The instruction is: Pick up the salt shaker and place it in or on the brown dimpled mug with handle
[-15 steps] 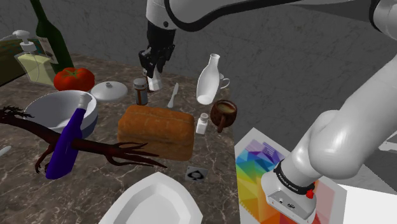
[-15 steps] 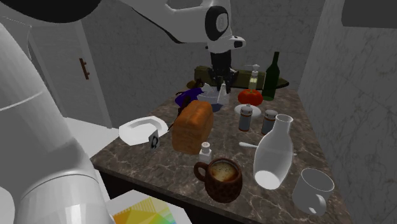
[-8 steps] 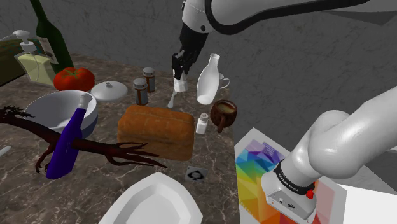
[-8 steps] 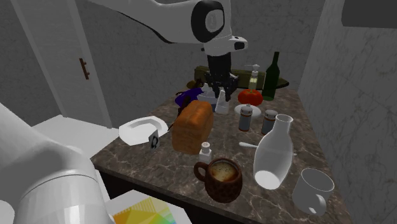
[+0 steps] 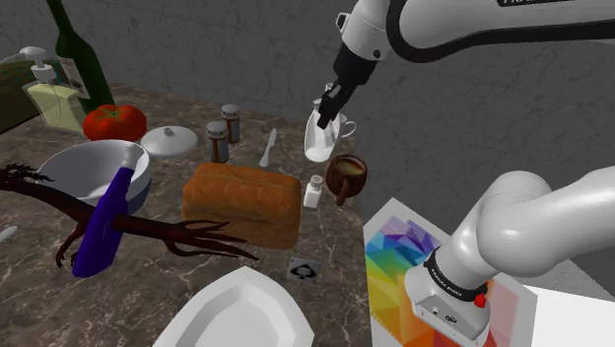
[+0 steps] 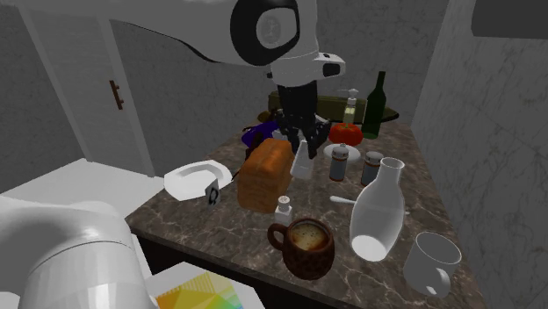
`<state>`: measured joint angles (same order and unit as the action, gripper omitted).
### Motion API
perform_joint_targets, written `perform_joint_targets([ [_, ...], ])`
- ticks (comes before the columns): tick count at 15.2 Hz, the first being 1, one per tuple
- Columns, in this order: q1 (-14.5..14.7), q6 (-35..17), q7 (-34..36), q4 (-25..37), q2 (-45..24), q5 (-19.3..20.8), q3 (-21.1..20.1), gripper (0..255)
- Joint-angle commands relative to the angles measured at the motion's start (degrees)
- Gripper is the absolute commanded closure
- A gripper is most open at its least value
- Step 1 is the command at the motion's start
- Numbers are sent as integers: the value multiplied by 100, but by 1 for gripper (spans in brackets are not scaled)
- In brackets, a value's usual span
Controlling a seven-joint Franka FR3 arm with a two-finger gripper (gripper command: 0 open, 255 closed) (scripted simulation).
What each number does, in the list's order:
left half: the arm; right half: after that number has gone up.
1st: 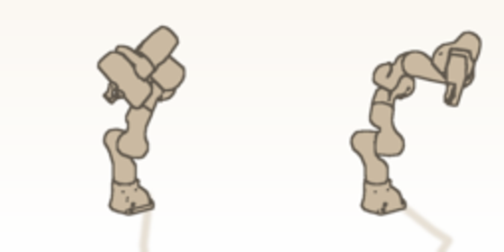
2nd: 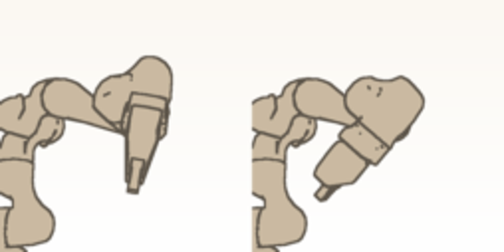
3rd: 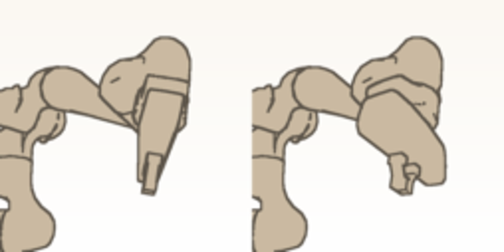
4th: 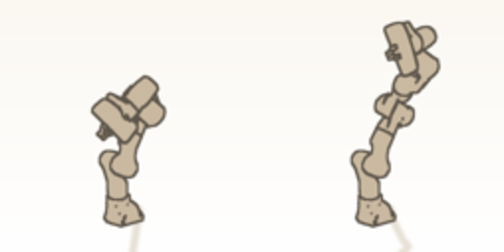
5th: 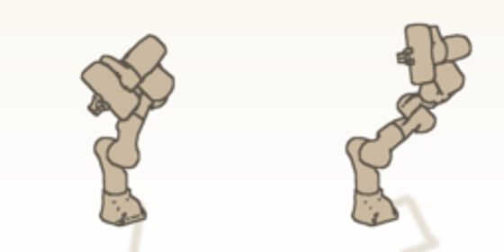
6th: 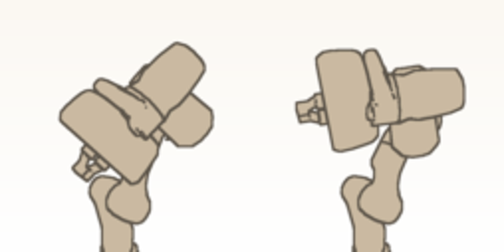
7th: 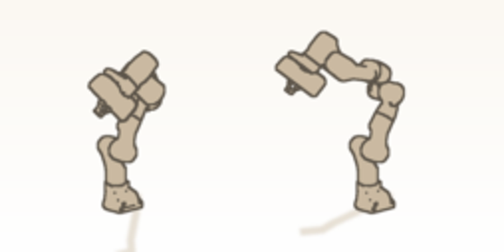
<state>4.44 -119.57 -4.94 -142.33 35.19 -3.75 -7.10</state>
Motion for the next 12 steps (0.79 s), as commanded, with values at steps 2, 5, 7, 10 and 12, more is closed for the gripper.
perform_joint_targets([
  [2, -68, 221, -306, -373, 586, 62, 279, 255],
  [5, -171, 491, -602, -722, 1197, 181, 564, 255],
  [7, -281, 733, -841, -950, 1662, 310, 798, 255],
  [10, -281, 504, -845, -1184, 1668, 311, 800, 255],
  [12, -282, 348, -848, -1336, 1664, 311, 801, 255],
])
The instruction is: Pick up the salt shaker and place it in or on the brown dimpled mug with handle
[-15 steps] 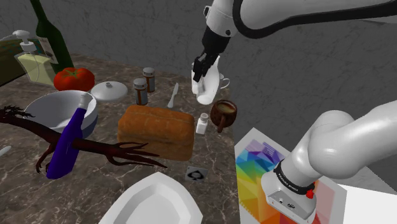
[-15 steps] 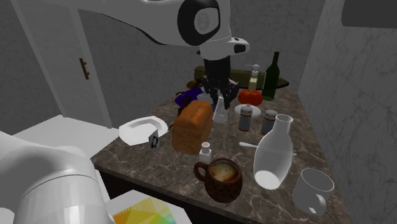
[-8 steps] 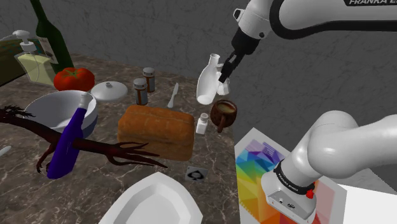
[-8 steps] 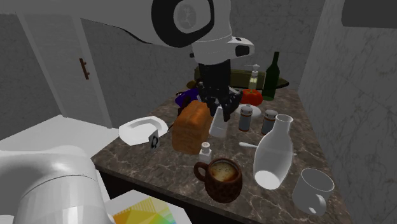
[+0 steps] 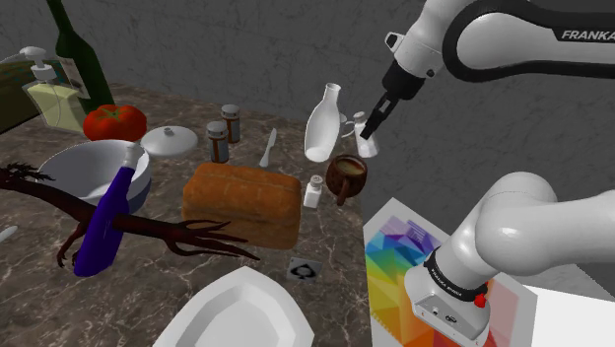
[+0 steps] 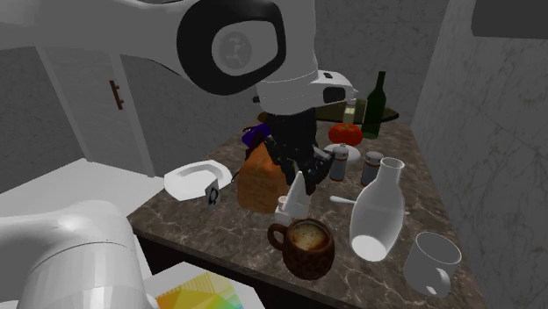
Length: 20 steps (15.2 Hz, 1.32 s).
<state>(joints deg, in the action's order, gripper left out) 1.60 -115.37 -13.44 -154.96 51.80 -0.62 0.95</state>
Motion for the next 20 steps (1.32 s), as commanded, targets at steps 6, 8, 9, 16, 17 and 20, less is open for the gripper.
perform_joint_targets([
  [6, 1, -563, -7, -509, -51, -3, 1, 255],
  [8, 2, -735, -11, -648, -85, -3, 3, 255],
  [9, 2, -823, -13, -716, -105, -3, 4, 255],
  [16, 2, -996, -16, -844, -150, -4, 5, 255],
  [17, 2, -996, -16, -844, -150, -4, 5, 255],
  [20, 3, -998, -15, -846, -150, -5, 4, 0],
])
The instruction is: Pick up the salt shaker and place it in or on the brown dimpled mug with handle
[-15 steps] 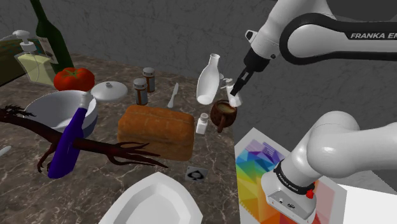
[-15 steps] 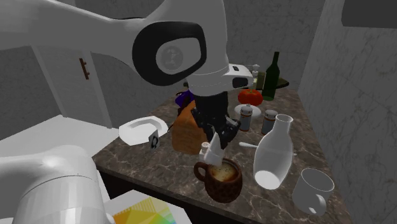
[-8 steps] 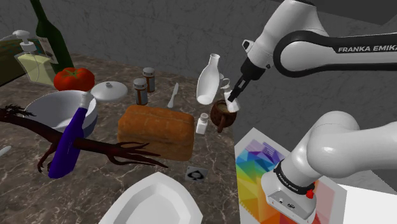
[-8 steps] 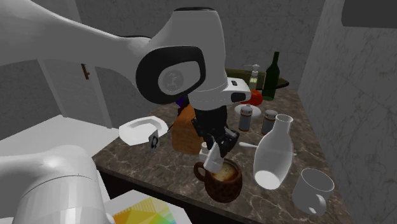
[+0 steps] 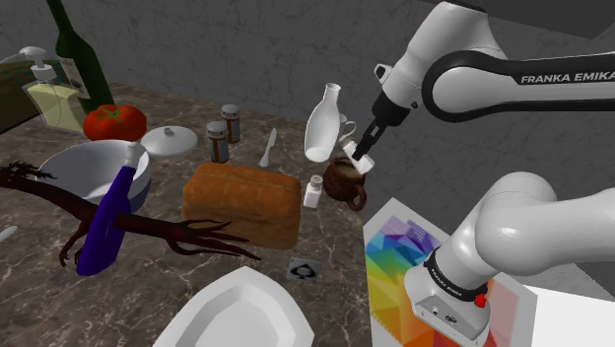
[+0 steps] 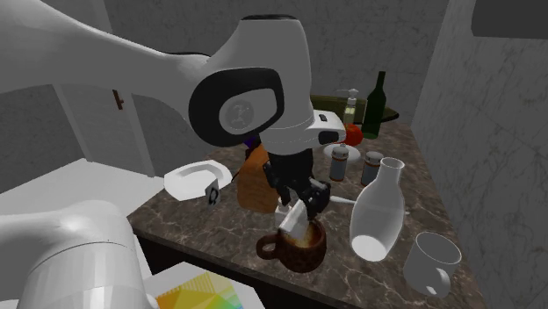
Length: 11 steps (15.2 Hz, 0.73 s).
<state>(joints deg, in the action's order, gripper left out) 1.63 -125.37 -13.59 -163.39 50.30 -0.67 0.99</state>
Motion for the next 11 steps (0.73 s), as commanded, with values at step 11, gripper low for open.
perform_joint_targets([
  [11, -14, 921, 3, 526, 390, 11, 3, 0],
])
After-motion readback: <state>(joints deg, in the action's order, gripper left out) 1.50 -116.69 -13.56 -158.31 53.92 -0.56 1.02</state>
